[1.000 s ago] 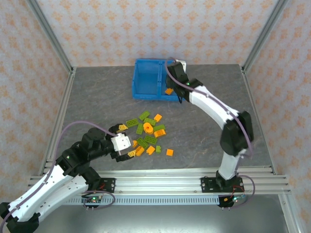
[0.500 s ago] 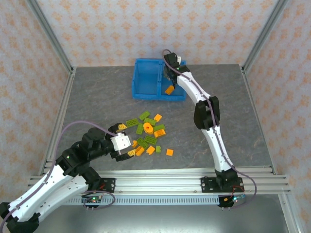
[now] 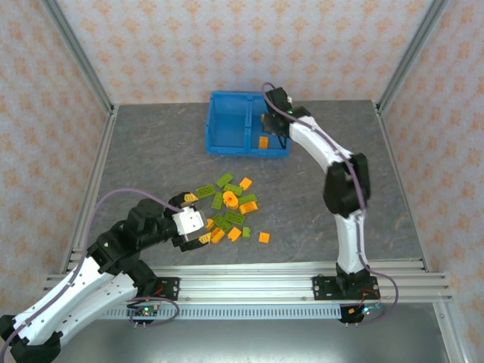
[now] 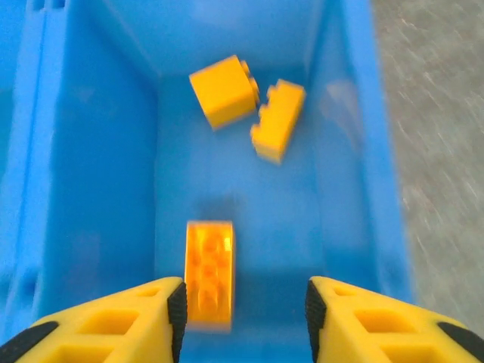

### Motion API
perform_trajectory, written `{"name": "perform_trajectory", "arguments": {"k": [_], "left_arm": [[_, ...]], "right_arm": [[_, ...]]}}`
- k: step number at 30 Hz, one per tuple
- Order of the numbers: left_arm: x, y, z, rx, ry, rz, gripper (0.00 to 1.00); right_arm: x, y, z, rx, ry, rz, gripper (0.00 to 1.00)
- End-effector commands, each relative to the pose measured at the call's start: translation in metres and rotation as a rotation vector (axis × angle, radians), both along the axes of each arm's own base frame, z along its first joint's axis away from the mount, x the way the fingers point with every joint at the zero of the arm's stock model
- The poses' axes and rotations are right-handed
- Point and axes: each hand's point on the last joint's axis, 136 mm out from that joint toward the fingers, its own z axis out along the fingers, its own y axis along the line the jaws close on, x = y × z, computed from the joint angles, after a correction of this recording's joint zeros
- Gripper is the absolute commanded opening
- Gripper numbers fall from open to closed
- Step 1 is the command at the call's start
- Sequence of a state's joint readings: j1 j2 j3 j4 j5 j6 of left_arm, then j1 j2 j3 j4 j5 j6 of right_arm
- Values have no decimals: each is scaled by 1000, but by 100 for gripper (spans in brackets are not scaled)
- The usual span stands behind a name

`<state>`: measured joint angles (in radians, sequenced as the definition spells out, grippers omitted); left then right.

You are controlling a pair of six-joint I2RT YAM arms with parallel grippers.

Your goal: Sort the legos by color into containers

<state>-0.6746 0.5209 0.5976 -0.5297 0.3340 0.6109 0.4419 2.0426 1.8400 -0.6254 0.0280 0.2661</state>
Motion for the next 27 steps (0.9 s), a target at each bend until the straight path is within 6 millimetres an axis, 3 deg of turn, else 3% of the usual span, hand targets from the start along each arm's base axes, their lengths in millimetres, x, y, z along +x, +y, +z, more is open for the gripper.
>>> {"name": "perform_trajectory", "arguments": {"k": [1, 7, 10, 13, 15, 18, 21, 27], "left_arm": [[-5, -5, 1, -2, 2, -45, 100], [-21, -13, -6, 28, 38, -157, 100], [-34, -18, -19, 60, 82, -251, 100], [-44, -24, -25, 68, 124, -320, 100], [-48, -25, -28, 72, 142, -349, 100], [-51, -25, -32, 91, 171, -361, 100], [-51, -24, -36, 102, 181, -357, 100], [-48, -23, -36, 104, 159, -350, 100]], "right_arm": [[-71, 10, 43, 146, -56, 32, 49], [-228, 14, -10, 192, 90, 88, 63], [-285, 16, -42, 184, 224, 128, 72], [-324, 20, -66, 130, 339, 163, 89], [-335, 23, -78, 101, 376, 170, 99], [-336, 32, -96, 108, 410, 162, 100], [-334, 45, -113, 115, 440, 166, 97], [-335, 43, -143, 27, 494, 153, 84]]}}
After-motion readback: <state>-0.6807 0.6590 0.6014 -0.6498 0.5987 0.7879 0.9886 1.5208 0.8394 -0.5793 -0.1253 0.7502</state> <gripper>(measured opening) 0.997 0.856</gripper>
